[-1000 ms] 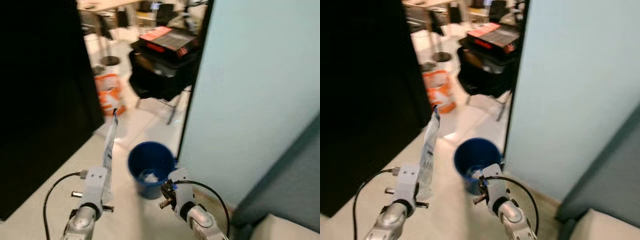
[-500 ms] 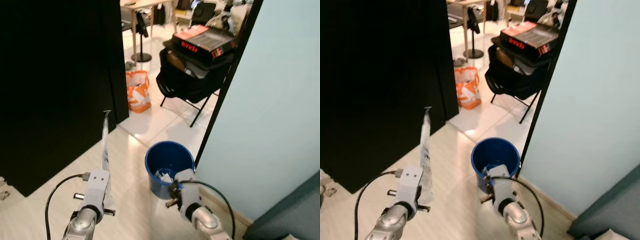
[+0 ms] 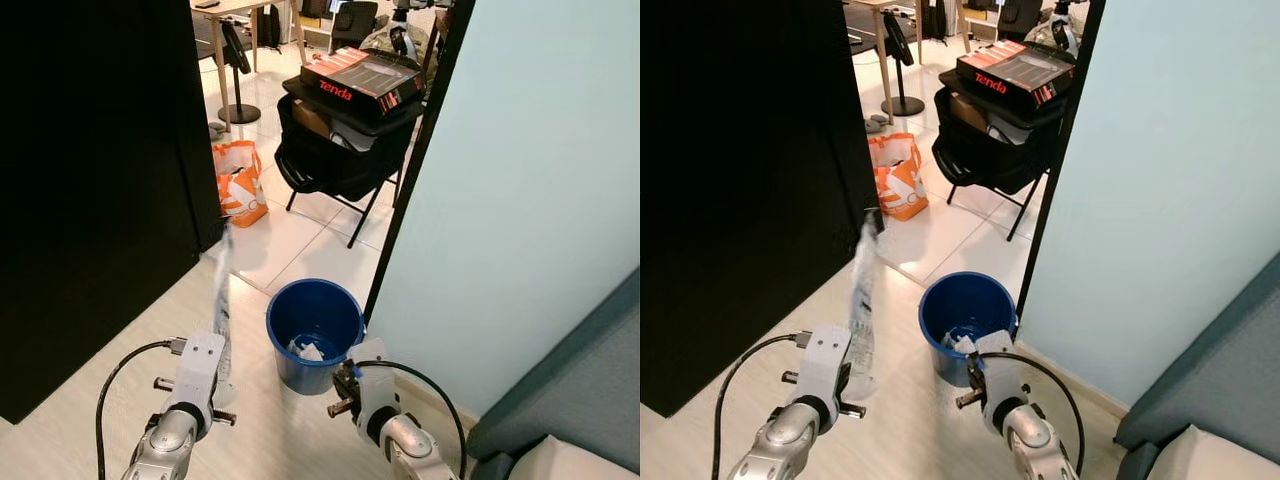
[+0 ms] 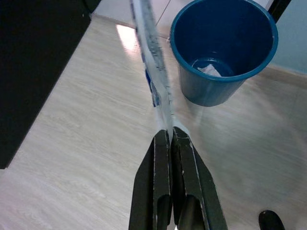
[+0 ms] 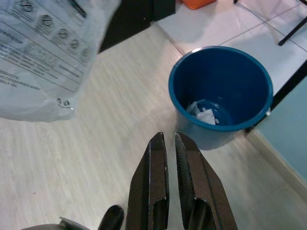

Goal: Clean up the room

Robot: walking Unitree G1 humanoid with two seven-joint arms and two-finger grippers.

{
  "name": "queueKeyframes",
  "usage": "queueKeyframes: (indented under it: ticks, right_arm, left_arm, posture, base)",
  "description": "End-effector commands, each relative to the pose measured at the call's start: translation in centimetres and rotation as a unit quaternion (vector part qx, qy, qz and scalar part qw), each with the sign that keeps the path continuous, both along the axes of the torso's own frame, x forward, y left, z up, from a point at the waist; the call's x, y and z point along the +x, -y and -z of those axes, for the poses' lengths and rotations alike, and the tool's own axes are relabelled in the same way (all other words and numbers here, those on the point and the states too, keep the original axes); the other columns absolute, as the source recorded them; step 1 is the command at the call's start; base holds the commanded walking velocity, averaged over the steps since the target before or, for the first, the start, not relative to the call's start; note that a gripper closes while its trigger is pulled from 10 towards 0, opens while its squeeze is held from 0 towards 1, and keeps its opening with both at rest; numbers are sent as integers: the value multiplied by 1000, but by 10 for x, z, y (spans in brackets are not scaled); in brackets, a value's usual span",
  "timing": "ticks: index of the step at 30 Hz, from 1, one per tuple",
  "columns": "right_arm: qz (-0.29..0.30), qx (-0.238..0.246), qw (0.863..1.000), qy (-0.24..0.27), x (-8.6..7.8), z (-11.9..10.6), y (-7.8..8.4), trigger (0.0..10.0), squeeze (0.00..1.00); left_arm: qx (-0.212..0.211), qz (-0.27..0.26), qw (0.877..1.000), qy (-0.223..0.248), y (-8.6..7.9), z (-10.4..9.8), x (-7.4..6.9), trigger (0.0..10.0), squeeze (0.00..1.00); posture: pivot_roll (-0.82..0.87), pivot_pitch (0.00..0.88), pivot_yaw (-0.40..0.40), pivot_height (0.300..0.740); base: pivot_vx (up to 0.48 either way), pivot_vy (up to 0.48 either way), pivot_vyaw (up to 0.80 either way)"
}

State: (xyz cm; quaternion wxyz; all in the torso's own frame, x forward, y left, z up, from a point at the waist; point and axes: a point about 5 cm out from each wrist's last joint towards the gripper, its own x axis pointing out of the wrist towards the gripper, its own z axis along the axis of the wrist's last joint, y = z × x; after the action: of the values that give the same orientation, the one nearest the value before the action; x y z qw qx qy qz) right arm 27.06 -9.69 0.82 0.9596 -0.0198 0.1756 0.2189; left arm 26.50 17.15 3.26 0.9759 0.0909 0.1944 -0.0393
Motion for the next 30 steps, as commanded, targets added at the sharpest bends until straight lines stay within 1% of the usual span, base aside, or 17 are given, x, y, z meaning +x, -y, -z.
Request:
queueKeyframes:
  ticks: [1,13,16,30]
  right_arm:
    - [-1,-1,1000,-12,-4,5,0,10000,0]
    - [2,-4,1000,-13,-6,6,0,10000,0]
    - [2,-3,1000,-12,-6,6,1,10000,0]
    - [1,-2,1000,-11,-6,6,0,10000,0]
  left_arm:
    - [3,11,1000,3,0,0,-3,10000,0]
    - [-6,21,1000,-1,2,0,-4,10000,0]
    - [-15,20,1000,-6,1,1,-5,10000,0]
    - [-19,29,999,-2,2,-1,-6,10000,0]
  posture:
    - [-1,106,-46,740]
    - [-2,98,-40,740]
    - [-3,91,-38,740]
    - [4,91,-41,740]
  base:
    - [0,0,0]
    - [0,0,0]
    - [257,0,0]
    - [327,0,0]
